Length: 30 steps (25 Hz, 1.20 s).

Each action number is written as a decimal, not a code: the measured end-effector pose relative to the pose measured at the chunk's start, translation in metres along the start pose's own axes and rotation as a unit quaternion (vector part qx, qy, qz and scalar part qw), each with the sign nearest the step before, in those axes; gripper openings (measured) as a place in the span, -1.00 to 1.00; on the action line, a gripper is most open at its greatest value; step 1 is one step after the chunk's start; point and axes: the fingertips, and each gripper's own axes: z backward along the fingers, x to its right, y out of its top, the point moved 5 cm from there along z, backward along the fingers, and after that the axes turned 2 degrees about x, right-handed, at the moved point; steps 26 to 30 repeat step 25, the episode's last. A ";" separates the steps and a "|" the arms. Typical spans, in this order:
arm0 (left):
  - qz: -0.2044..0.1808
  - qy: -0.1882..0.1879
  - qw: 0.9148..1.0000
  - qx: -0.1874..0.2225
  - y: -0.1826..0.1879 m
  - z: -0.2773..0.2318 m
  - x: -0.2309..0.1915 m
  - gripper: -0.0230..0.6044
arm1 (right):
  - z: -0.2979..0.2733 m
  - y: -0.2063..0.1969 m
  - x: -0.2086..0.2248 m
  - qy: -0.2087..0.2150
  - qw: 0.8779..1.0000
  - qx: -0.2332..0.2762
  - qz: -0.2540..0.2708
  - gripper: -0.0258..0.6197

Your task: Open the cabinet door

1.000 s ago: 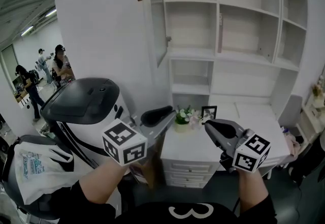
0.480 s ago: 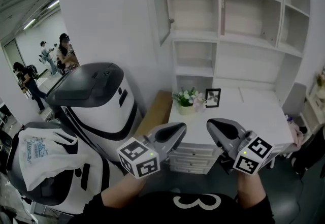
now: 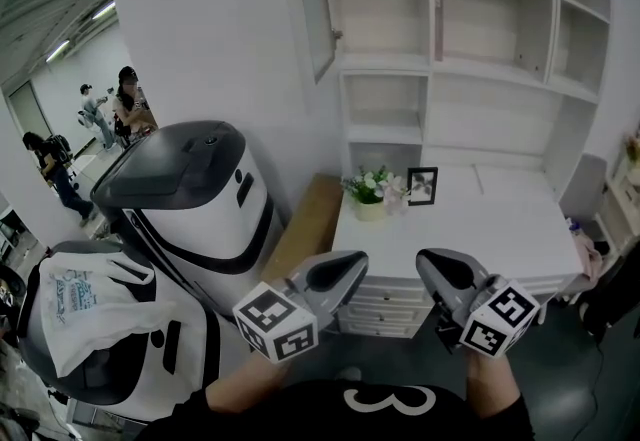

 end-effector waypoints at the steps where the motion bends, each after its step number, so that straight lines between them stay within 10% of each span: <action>1: 0.001 0.000 1.000 0.000 -0.001 0.001 0.000 -0.90 | -0.001 -0.002 -0.003 0.004 1.000 -0.001 0.001 -0.92; 30: -0.020 -0.040 0.999 -0.011 -0.002 -0.018 -0.001 -0.90 | 0.004 -0.011 0.008 -0.023 1.000 -0.017 0.001 -0.92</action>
